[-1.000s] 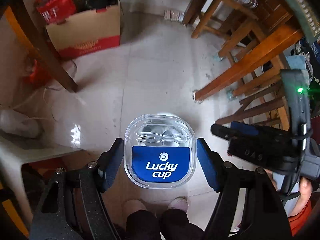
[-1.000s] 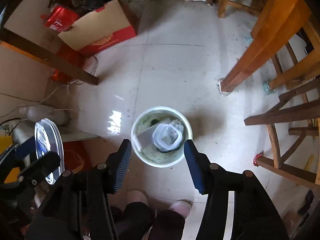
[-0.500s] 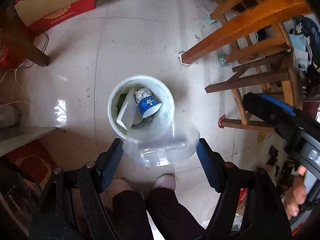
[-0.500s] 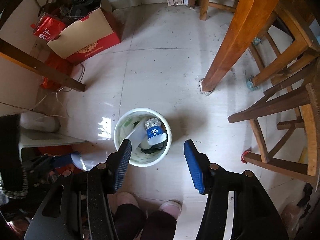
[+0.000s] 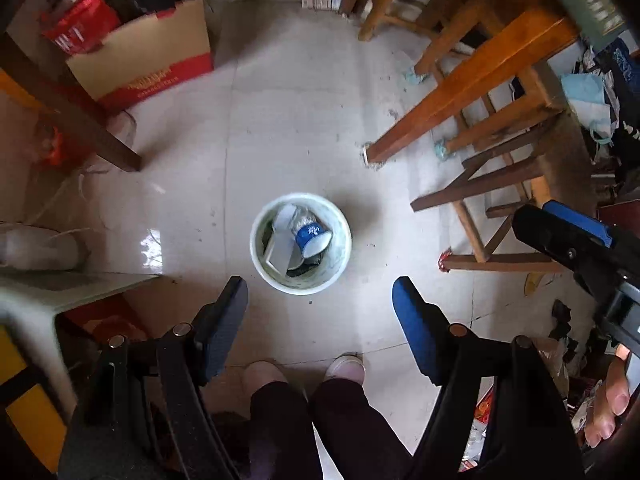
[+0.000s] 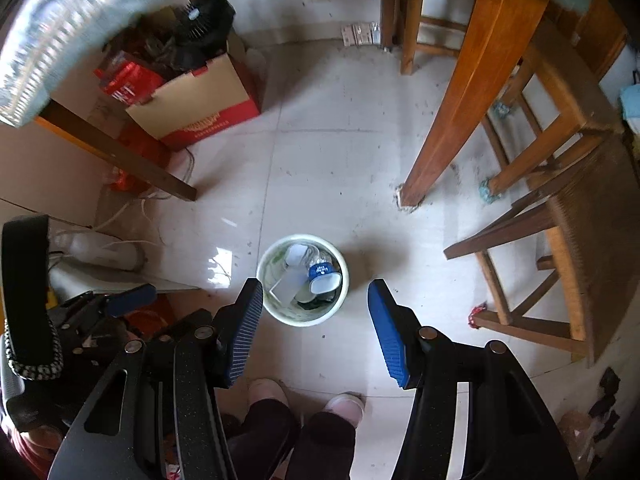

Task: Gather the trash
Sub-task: 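Raise both tools back up toward the table, then grasp the green snack packet with the right tool while the left tool reaches the small bottle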

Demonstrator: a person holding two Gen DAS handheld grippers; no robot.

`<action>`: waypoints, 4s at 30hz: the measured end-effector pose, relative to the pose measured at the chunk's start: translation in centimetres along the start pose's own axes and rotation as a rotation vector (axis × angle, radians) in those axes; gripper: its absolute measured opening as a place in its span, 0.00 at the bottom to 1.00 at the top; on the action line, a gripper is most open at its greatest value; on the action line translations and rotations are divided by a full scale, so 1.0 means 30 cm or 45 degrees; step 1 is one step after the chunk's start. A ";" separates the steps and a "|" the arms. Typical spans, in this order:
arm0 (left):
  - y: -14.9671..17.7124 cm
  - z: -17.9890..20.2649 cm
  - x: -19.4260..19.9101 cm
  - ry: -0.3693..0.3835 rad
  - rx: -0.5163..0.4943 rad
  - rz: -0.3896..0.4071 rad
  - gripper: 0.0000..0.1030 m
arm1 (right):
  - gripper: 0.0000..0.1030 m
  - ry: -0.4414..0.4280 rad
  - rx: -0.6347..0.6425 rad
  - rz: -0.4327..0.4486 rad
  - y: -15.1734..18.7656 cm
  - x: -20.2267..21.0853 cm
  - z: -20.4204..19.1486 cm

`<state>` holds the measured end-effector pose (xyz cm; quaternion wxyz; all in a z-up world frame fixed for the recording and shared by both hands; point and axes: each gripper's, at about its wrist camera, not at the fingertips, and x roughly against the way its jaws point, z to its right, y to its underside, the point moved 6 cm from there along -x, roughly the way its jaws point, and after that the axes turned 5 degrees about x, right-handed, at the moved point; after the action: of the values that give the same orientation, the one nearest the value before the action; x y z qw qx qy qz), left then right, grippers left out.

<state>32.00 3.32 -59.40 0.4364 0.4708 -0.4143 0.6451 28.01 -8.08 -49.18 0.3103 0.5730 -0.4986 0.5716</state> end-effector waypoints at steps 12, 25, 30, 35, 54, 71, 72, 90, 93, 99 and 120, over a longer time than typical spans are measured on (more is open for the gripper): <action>-0.041 0.081 0.635 -0.002 -0.008 0.237 0.71 | 0.49 0.012 0.028 0.162 -0.069 0.500 -0.097; -0.084 0.172 1.289 0.044 -0.140 0.582 0.71 | 0.51 0.056 0.063 0.428 -0.133 1.021 -0.271; -0.091 0.154 1.487 0.095 -0.163 0.708 0.71 | 0.51 0.052 0.033 0.543 -0.141 1.182 -0.327; -0.087 0.122 1.654 0.106 -0.196 0.861 0.71 | 0.52 0.106 0.027 0.679 -0.157 1.313 -0.364; -0.277 0.166 1.859 0.116 -0.239 1.132 0.82 | 0.73 0.200 0.038 1.036 -0.369 1.532 -0.331; -0.883 0.455 1.685 0.033 -0.059 1.085 0.82 | 0.73 0.064 0.213 0.963 -0.890 1.454 -0.005; -0.911 0.462 1.659 0.032 -0.040 1.062 0.82 | 0.73 0.057 0.220 0.949 -0.922 1.435 0.012; -1.399 0.138 1.290 0.002 0.111 0.706 0.82 | 0.73 -0.008 0.073 0.684 -1.323 1.066 0.048; -1.511 0.073 1.192 -0.008 0.058 0.623 0.82 | 0.73 0.000 -0.010 0.622 -1.409 0.972 0.026; -1.701 -0.011 1.003 -0.027 -0.022 0.502 0.82 | 0.73 -0.042 -0.010 0.486 -1.565 0.774 -0.030; -1.908 -0.091 0.645 -0.059 -0.021 0.417 0.78 | 0.73 -0.076 0.007 0.175 -1.875 0.179 -0.083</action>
<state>82.50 25.04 -34.16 0.3195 0.4084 -0.5007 0.6931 78.43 10.50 -31.57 0.2537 0.5552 -0.5440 0.5757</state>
